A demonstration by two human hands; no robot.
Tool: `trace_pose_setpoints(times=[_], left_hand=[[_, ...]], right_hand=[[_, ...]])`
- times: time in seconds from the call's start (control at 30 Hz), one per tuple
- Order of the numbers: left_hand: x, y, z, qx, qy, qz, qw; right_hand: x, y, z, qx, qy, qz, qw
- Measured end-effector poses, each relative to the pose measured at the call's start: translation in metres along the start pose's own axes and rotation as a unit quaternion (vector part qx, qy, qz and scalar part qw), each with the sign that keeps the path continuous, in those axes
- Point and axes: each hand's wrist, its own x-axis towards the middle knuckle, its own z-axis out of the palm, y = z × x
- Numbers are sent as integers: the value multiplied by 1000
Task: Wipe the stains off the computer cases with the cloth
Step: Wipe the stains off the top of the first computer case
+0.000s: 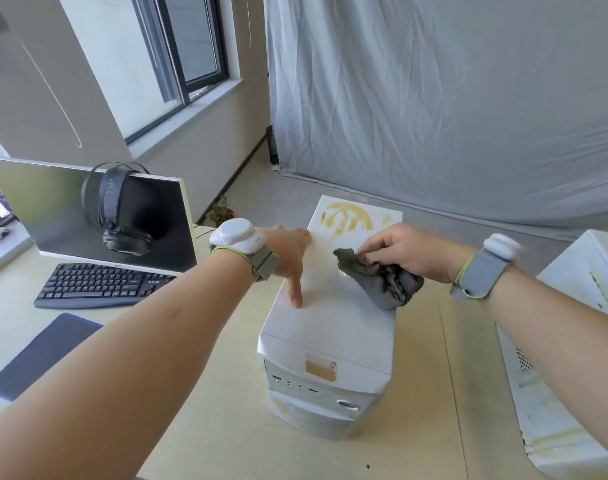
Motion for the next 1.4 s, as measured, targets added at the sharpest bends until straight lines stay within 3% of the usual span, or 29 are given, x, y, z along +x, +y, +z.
trace_pose_setpoints(times=[0.03, 0.13, 0.27, 0.4, 0.5, 0.63, 0.77, 0.9, 1.03, 1.23, 1.4], left_hand=[[-2, 1, -1, 0, 1, 0, 1000], [-7, 3, -2, 2, -4, 4, 1000], [-6, 6, -3, 13, -10, -6, 1000], [-5, 5, -2, 8, -9, -2, 1000], [-3, 3, -1, 4, -7, 0, 1000], [-1, 2, 1, -2, -14, 2, 1000], [0, -1, 2, -11, -9, 11, 1000], [-2, -4, 4, -28, -7, 20, 999], [-1, -8, 6, -34, 1, 32, 999], [-1, -7, 7, -28, 3, 29, 999], [-11, -11, 6, -18, 41, 24, 999]], right_hand=[[9, 2, -3, 3, 27, 12, 1000], [28, 11, -6, -175, 103, 50, 978], [17, 4, 5, -194, 200, -45, 959], [4, -4, 38, -242, 108, -30, 964], [-3, -9, 55, -281, 75, -73, 954], [-21, -12, 58, -202, -8, -82, 976], [-3, -1, 64, -290, 62, -77, 952], [28, -8, 72, -257, 106, -8, 961], [33, -10, 81, -238, 97, -25, 966], [-12, -3, 77, -173, -22, -63, 983], [14, -4, 85, -245, 64, -33, 967]])
